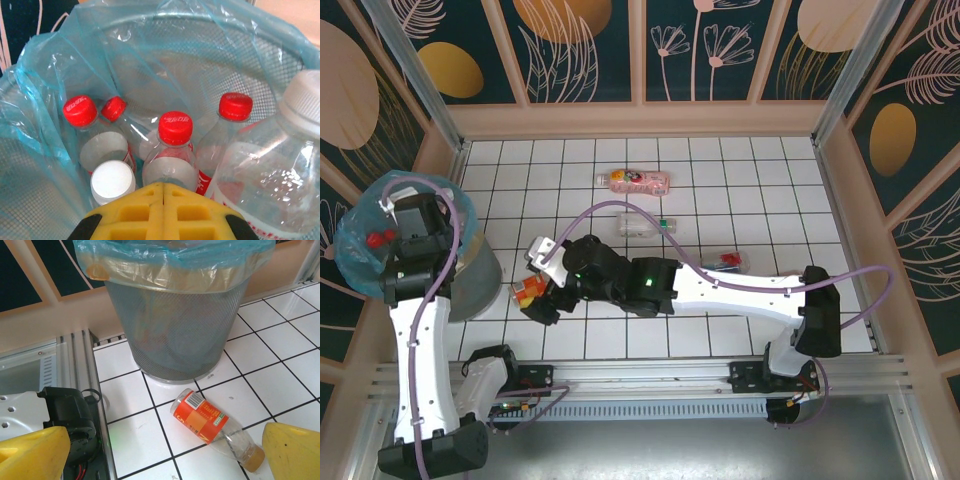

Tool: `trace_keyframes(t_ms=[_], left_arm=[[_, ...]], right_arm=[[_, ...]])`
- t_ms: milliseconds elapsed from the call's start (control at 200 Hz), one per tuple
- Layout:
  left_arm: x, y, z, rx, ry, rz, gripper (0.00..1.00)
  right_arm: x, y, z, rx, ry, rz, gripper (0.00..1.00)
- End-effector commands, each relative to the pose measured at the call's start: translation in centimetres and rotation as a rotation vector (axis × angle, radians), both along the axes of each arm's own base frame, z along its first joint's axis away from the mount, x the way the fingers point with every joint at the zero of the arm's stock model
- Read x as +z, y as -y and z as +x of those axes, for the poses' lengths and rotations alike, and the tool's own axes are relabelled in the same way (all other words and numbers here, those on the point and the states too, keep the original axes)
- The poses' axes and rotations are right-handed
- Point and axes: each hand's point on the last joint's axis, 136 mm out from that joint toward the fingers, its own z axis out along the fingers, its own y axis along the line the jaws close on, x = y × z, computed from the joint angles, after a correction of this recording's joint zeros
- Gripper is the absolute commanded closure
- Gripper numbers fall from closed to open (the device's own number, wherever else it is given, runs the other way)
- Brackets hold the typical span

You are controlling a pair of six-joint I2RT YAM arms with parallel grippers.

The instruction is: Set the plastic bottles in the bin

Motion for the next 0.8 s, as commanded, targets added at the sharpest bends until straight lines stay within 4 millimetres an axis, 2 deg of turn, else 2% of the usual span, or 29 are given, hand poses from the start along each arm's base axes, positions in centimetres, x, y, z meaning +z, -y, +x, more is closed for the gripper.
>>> trace_keyframes(t_ms=[0, 560, 796], left_arm=[[-1.1, 0.2, -0.3, -0.007, -0.034, -0.02, 1.0], [-2.9, 0.0, 0.7, 0.007, -0.05, -0.061, 1.0], [-3.8, 0.5, 1.3, -0.011, -0.035, -0.104, 1.0]], right_arm=[[1.0, -0.5, -0.7, 0.025, 0.016, 0.012, 0.01], [0.6, -0.1, -0.7, 0.026, 0.038, 0.008, 0.01], [0.1, 0.1, -0.6, 0.02, 0.048, -0.003, 0.01]])
